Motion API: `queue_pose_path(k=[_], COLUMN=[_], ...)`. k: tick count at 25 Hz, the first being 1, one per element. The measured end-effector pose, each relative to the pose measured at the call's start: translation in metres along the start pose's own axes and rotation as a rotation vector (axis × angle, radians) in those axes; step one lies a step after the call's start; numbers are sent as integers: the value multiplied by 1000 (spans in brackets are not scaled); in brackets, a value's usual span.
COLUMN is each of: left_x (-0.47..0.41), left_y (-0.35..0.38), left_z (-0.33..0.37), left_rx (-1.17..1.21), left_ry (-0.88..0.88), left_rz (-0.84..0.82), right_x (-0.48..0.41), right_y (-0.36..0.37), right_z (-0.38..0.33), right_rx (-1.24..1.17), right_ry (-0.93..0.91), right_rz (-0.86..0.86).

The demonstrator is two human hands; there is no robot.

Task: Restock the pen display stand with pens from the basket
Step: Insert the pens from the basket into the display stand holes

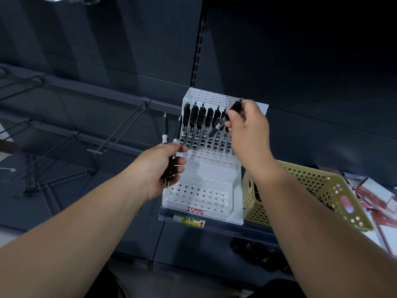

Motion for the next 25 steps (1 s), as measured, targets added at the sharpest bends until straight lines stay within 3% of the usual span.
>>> queue_pose_path(k=[6, 25], left_x=[-16, -36], left_y=[-9, -14], left_z=[19, 10], left_rx=[-111, -129], left_ry=[133, 152], left_rz=[43, -42], right_x=[-32, -37], right_y=[26, 43], right_z=[13, 17], right_rx=[33, 52], right_ry=[-1, -37], right_rz=[-25, -27])
Point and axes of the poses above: each hand's wrist, its own x-axis away from the middle knuckle, its own y-axis out of the palm, z = x × y, the point moved 9 cm from there along -x, towards the middle knuckle, and after that the axes turned 6 degrees about -y, right-handed, at the moved point
